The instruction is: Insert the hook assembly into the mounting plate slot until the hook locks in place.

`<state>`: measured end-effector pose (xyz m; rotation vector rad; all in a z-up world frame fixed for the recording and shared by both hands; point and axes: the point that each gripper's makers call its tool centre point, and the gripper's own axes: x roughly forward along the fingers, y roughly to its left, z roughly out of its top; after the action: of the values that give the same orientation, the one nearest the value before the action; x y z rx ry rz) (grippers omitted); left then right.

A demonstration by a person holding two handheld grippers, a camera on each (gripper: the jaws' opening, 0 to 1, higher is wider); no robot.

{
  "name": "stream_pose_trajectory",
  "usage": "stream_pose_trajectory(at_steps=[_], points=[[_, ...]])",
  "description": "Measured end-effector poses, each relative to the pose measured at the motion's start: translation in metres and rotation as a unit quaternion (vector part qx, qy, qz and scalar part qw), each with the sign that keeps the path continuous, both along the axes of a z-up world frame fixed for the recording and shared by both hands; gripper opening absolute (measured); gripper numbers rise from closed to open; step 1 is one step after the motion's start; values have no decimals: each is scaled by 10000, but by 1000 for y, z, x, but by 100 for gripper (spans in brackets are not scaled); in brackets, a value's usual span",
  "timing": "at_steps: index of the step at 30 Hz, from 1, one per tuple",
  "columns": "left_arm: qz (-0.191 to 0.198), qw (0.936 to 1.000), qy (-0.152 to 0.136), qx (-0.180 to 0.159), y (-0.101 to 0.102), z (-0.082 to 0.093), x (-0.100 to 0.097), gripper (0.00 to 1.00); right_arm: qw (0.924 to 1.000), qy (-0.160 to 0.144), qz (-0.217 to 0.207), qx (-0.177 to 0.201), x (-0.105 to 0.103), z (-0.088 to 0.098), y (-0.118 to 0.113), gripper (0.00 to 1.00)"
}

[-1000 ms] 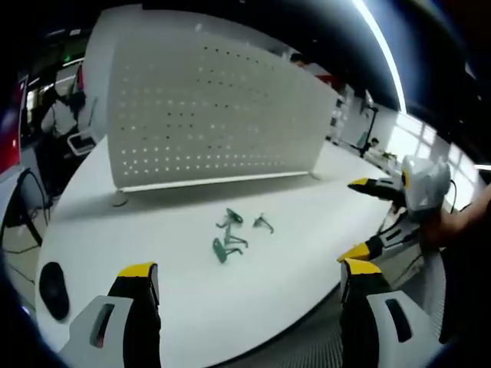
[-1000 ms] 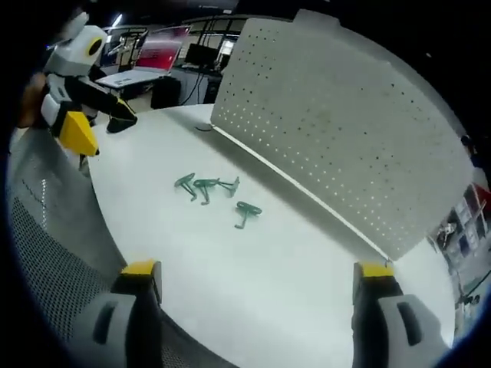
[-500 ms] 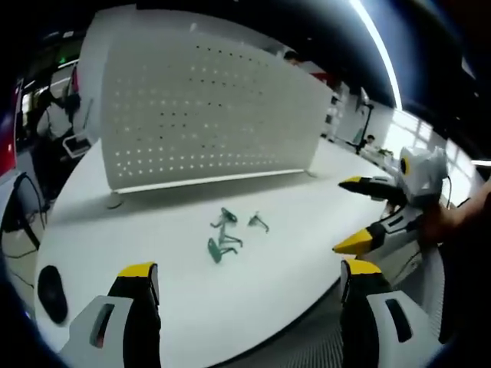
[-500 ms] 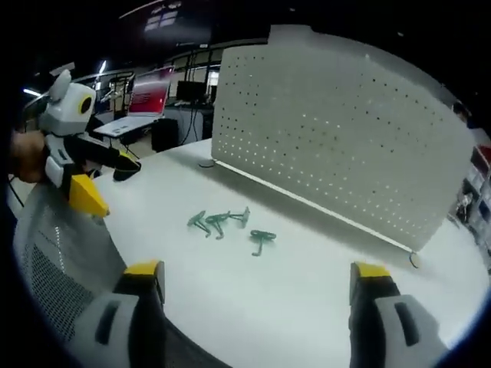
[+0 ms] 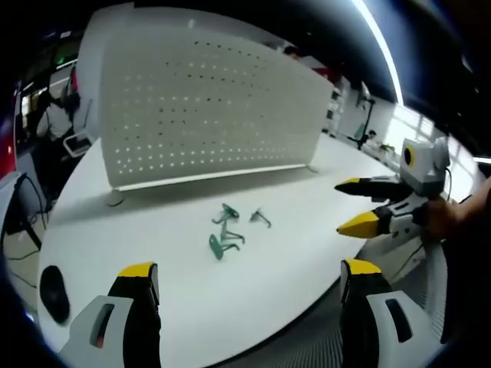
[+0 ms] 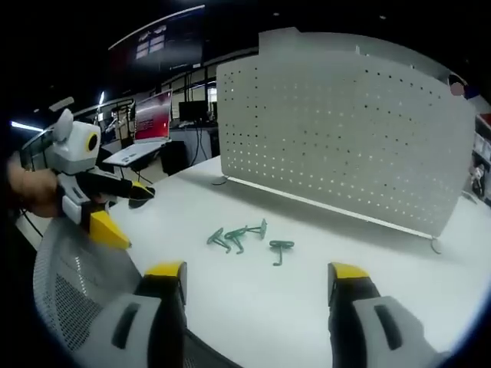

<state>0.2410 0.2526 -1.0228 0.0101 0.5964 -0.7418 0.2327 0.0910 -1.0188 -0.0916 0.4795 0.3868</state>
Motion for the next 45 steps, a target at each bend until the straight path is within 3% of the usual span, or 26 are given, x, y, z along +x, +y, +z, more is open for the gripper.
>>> stream_pose_trajectory(at_steps=[5, 45], points=[[67, 10000, -8, -51, 2, 2, 1, 100, 10000, 56, 31, 25, -1, -1, 1, 66], [84, 10000, -18, -35, 2, 2, 1, 100, 9994, 271, -32, -199, -3, -13, -5, 65]])
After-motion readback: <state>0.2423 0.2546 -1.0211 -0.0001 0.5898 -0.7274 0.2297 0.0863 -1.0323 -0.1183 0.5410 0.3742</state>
